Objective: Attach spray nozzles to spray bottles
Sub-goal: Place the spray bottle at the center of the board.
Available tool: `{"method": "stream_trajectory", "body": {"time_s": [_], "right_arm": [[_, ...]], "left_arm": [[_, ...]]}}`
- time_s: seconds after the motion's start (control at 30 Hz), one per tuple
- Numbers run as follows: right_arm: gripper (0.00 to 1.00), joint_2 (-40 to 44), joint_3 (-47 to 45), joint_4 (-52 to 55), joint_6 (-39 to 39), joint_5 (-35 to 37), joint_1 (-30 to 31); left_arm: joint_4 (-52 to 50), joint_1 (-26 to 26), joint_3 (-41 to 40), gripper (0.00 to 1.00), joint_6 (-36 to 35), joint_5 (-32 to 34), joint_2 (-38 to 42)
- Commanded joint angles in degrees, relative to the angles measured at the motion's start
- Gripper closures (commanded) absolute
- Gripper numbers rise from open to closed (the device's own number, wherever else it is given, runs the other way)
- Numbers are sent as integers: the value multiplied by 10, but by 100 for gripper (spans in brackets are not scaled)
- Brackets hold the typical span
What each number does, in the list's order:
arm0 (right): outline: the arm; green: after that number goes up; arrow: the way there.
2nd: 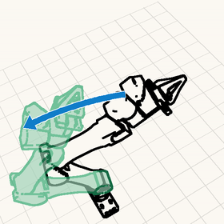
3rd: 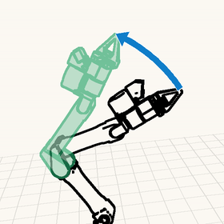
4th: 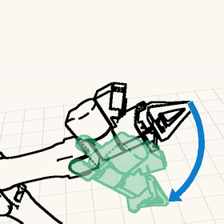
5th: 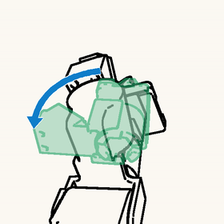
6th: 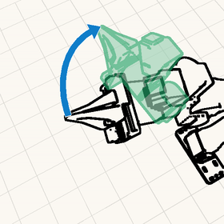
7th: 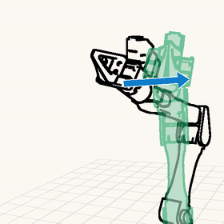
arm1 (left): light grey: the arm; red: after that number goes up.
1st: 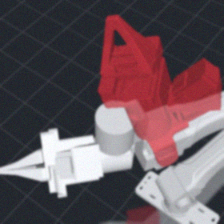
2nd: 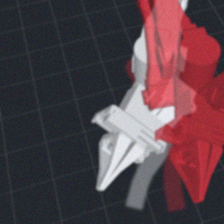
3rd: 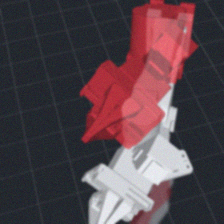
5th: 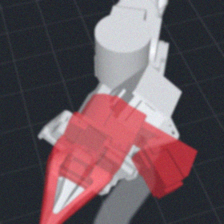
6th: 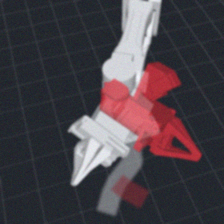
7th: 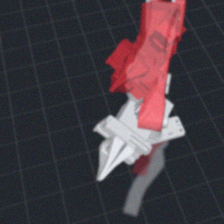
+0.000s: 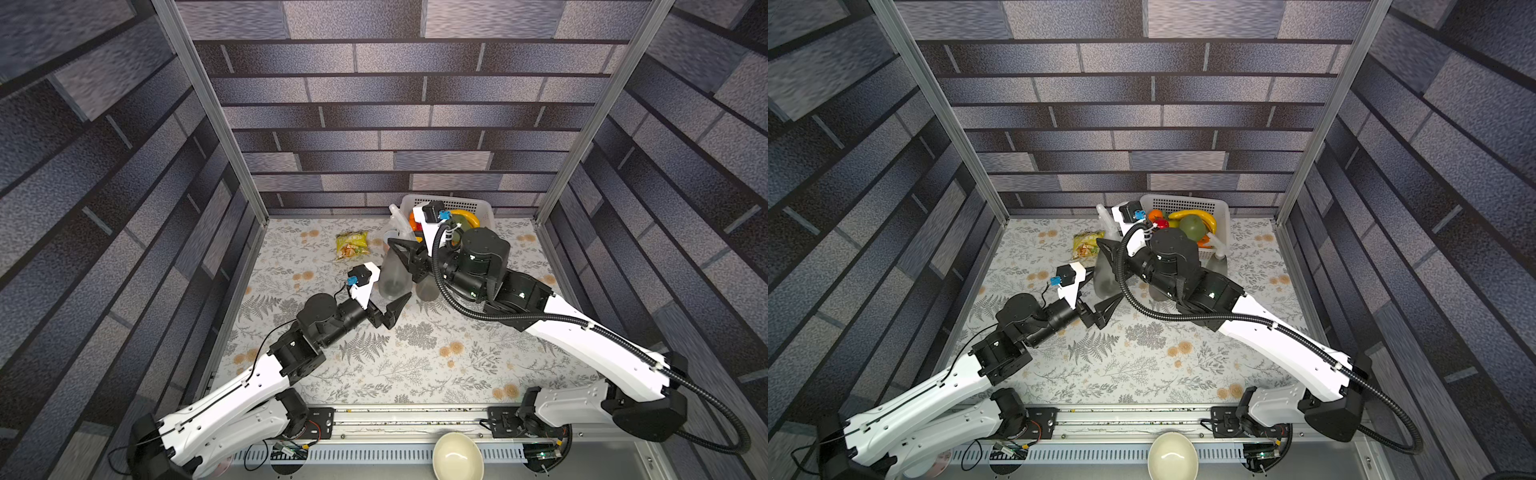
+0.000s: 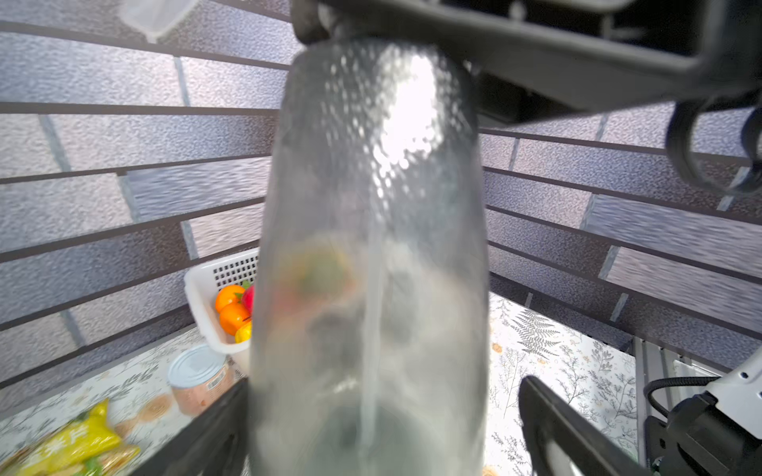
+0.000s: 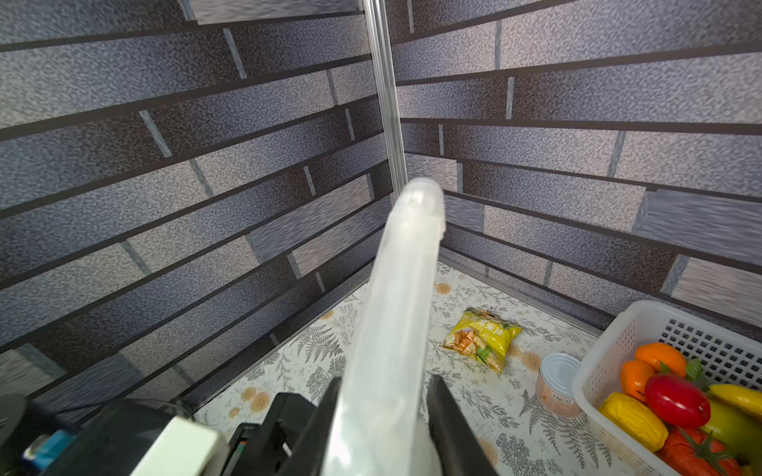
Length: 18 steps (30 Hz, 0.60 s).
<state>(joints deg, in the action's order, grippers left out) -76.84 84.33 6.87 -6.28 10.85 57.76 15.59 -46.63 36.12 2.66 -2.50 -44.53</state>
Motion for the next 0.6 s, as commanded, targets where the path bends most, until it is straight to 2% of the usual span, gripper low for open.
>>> {"method": "stream_trajectory", "body": {"time_s": [0.0, 0.23, 0.33, 0.4, 0.57], "right_arm": [[92, -41, 12, -119, 51, 62, -5], [92, -116, -103, -346, 58, 64, -13], [92, -168, -152, -445, 50, 78, -13], [92, -208, -161, -475, 52, 98, -13], [90, -303, -173, -542, 82, 156, -13]], "left_arm": [[-70, -5, -30, 0, 40, 52, 62], [-179, 2, -62, 0, 125, 297, 215], [-225, 4, -53, 0, 134, 350, 242], [-258, 5, -46, 0, 139, 379, 253], [-276, 8, -45, 0, 137, 377, 270]]}}
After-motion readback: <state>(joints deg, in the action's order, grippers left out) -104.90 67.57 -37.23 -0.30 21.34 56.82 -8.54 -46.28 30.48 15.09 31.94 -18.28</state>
